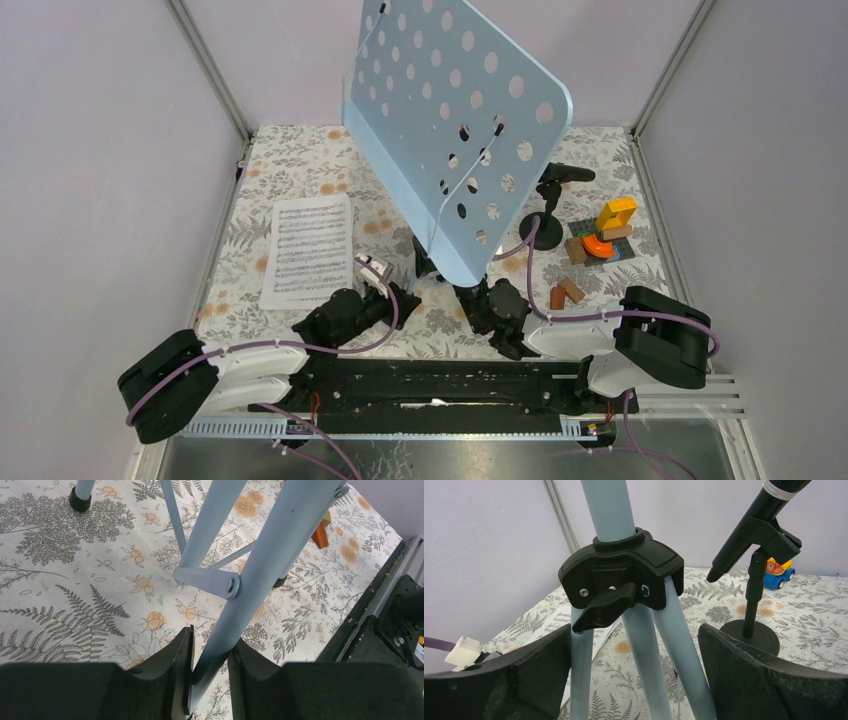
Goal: Pack up the instrument practice props
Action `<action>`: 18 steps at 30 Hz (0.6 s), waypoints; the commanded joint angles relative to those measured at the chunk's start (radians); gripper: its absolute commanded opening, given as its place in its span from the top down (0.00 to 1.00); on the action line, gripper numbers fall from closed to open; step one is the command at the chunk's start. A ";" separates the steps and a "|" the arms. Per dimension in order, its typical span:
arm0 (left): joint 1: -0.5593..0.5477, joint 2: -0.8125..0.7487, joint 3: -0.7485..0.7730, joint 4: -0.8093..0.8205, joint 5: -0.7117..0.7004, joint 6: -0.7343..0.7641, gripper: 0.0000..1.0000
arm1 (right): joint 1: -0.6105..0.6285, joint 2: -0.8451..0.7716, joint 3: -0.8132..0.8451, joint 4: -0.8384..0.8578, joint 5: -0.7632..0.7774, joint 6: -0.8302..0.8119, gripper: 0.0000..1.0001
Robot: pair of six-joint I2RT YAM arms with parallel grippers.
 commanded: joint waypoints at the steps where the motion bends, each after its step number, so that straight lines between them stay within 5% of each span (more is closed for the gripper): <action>1: -0.025 0.083 0.050 0.175 0.037 -0.021 0.74 | 0.031 0.004 -0.046 0.021 -0.022 -0.012 0.28; 12: -0.110 0.188 0.150 0.268 0.056 0.012 1.00 | 0.032 -0.066 -0.063 0.043 -0.130 -0.135 0.59; 18: -0.139 0.169 0.181 0.258 0.046 0.032 1.00 | 0.032 -0.113 -0.057 -0.019 -0.134 -0.129 0.95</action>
